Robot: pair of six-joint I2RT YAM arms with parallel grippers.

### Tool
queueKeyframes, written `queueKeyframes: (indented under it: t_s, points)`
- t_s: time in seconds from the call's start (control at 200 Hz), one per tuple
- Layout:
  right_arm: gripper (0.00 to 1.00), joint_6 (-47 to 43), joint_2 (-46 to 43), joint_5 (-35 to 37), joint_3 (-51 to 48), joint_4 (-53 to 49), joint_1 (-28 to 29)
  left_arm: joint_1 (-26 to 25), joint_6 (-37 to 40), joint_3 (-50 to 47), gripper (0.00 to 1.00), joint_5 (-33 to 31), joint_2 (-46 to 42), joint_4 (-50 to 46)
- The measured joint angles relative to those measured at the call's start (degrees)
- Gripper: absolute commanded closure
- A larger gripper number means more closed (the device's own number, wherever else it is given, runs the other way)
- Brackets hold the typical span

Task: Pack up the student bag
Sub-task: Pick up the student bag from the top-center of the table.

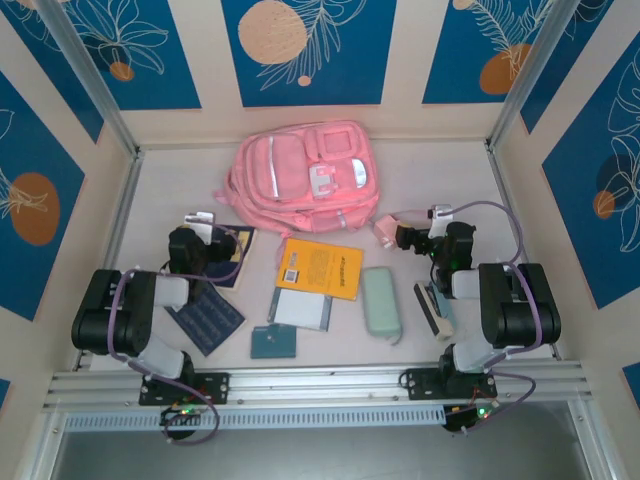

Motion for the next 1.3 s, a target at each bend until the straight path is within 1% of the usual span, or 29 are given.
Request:
queueKeyframes:
  t_s: [0.515,1.03,1.3]
  points:
    - [0.01,0.0,0.0,-0.1,0.4,-0.1,0.4,0.0,0.0,0.0,0.0,0.0,0.0,0.0]
    - [0.01,0.0,0.0,1.6,0.4,-0.1,1.5,0.0,0.0,0.0,0.0,0.0,0.0,0.0]
    - [0.01,0.0,0.0,1.4,0.4,-0.1,1.0,0.0,0.0,0.0,0.0,0.0,0.0,0.0]
